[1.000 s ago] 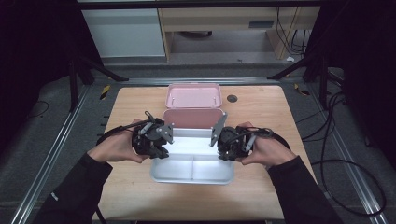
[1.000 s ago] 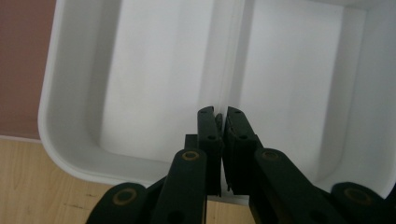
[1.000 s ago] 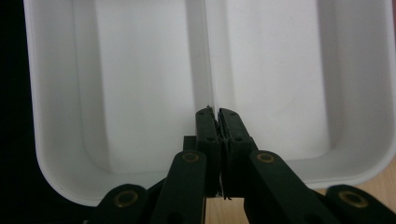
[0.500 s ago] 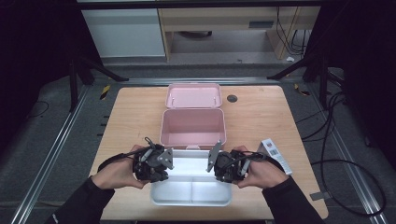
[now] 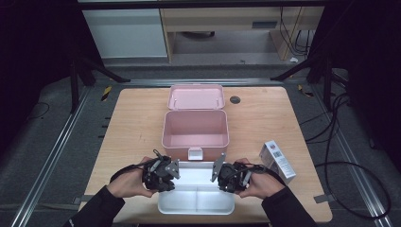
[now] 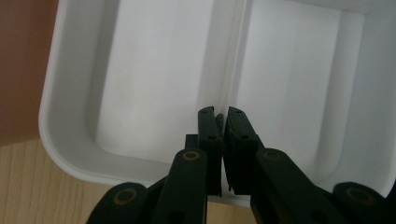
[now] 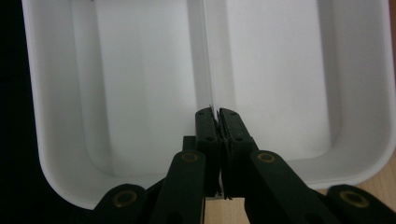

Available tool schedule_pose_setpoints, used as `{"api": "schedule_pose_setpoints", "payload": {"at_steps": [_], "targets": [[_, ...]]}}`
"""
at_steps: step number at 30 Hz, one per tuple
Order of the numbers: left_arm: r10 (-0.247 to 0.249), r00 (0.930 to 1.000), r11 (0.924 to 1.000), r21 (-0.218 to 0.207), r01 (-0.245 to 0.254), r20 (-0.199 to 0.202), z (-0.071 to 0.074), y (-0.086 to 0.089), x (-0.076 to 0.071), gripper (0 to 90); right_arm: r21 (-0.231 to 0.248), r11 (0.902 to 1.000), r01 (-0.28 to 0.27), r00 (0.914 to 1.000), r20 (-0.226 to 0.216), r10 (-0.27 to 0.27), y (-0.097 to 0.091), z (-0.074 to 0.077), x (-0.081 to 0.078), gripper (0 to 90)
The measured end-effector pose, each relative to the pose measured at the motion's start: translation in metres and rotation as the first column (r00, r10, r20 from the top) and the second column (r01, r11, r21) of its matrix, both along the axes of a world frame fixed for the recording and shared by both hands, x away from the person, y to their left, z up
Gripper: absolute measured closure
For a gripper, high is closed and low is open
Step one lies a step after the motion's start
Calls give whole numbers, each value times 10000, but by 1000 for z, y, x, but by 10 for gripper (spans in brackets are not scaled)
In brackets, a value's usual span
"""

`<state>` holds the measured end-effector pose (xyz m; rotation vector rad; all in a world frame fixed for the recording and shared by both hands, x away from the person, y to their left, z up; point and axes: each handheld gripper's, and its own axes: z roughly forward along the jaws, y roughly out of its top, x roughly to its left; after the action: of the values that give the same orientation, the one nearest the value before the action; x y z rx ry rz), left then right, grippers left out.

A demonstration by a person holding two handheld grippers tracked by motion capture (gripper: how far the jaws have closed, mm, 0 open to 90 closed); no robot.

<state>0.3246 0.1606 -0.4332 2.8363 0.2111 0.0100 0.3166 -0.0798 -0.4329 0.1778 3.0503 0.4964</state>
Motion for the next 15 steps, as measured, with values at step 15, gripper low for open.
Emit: {"api": "schedule_pose_setpoints", "payload": {"at_steps": [15], "targets": [[111,9990,9980,634,-84,-425,-45,-4,11,854,-1,9994,335,9991,-271,-335,5,-50,14,856]]}}
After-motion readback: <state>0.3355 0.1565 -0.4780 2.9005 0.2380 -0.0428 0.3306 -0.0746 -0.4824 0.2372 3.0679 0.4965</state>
